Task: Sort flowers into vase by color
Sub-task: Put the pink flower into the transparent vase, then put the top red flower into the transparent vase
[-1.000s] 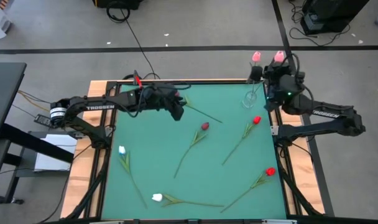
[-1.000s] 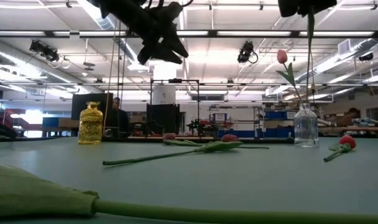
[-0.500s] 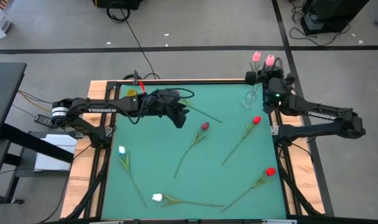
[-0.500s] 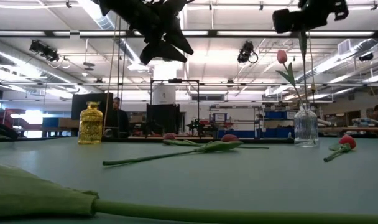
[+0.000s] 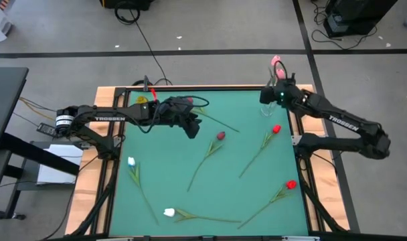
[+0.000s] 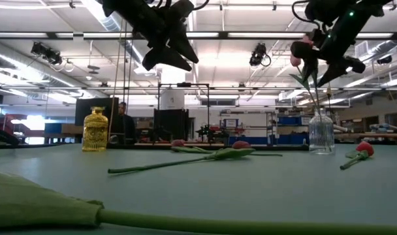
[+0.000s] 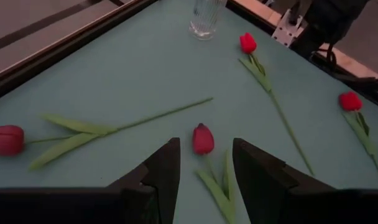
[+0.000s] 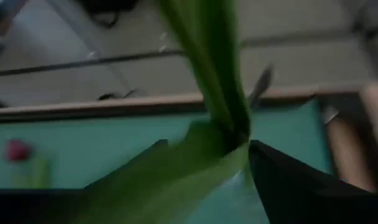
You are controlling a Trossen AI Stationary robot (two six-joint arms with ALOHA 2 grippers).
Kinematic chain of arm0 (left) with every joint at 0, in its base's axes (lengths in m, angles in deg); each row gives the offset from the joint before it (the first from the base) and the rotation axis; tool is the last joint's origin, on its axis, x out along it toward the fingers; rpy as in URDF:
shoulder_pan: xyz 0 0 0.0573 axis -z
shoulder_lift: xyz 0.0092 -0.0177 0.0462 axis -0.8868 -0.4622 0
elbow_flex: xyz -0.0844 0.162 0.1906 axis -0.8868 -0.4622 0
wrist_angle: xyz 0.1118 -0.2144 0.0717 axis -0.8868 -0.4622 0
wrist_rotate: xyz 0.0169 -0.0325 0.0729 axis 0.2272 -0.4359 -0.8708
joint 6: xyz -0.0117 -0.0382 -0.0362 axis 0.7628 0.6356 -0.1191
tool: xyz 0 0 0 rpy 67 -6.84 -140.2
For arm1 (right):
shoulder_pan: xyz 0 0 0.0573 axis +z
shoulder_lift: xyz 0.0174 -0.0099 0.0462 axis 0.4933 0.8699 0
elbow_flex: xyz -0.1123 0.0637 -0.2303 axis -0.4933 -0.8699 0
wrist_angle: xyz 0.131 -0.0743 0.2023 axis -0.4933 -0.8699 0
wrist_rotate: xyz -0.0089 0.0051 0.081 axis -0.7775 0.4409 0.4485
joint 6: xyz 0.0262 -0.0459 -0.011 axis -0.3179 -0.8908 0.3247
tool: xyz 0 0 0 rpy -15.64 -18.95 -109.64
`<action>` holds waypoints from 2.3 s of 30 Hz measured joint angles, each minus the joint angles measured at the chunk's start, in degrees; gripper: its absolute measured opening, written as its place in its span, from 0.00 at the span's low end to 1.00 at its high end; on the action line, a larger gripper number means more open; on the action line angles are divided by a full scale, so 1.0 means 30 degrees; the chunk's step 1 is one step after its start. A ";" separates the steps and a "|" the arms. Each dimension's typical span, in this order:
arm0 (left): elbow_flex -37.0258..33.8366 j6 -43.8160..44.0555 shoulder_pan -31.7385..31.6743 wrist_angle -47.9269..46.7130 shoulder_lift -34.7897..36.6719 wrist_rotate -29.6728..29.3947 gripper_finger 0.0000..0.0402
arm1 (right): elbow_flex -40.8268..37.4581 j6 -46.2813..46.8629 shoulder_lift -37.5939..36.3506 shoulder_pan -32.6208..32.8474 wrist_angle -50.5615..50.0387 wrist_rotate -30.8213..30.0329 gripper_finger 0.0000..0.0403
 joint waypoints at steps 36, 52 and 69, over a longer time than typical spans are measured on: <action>0.0029 -0.2323 -0.1522 -0.0857 -0.0109 0.0104 0.38 | -0.7624 1.7693 0.1038 0.6028 -0.2138 0.9733 0.51; 0.0029 -0.3495 -0.2535 -0.0865 -0.0109 0.1093 0.38 | -0.7671 1.8430 0.4330 0.6450 -0.0006 0.8275 0.35; 0.0029 -0.2513 -0.2841 -0.0865 -0.0109 0.1092 0.38 | -0.4013 1.6628 0.1120 0.8632 -0.6721 0.4550 0.03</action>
